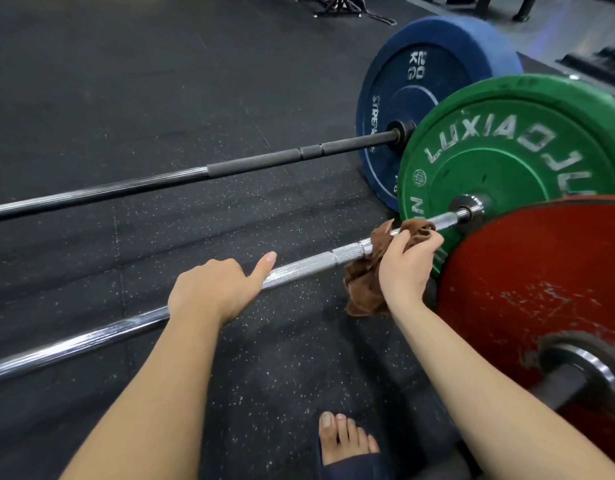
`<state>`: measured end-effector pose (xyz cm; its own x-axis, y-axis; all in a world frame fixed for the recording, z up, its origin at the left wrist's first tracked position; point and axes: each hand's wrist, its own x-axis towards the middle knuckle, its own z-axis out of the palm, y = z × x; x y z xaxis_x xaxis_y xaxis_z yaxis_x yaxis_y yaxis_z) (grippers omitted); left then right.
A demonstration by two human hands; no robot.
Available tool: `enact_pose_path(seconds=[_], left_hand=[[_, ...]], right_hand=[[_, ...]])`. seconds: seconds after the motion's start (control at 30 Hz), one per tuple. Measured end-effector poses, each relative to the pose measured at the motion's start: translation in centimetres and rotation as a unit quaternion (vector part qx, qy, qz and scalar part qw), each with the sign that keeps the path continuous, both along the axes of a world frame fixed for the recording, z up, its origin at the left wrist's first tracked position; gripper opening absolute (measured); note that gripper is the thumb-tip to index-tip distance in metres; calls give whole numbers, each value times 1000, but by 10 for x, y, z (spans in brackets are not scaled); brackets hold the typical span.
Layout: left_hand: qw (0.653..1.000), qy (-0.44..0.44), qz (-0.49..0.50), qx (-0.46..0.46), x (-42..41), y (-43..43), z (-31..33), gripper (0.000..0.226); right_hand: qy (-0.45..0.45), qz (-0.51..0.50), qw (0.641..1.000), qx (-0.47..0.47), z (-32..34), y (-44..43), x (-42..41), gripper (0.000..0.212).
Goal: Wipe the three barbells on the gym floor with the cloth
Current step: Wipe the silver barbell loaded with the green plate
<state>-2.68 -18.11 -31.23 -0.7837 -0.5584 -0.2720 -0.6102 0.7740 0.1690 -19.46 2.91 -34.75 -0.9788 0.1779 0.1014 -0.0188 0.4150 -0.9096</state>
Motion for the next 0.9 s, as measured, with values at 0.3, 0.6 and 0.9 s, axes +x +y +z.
enact_pose_path(seconds=[0.3,0.6,0.9], left_hand=[[1000,-1,-8,-14,-1,-2,-4,94],[1000,7,-6,-11,-1,-2,-5,95],[1000,3,-14,-18,-1,-2,-4,94]], right_hand=[[13,-42,999,16,1,31,-40,36],[14,27,999,17,-6,8,2,31],[-3,-66,997,42,-2,27,-40,37]])
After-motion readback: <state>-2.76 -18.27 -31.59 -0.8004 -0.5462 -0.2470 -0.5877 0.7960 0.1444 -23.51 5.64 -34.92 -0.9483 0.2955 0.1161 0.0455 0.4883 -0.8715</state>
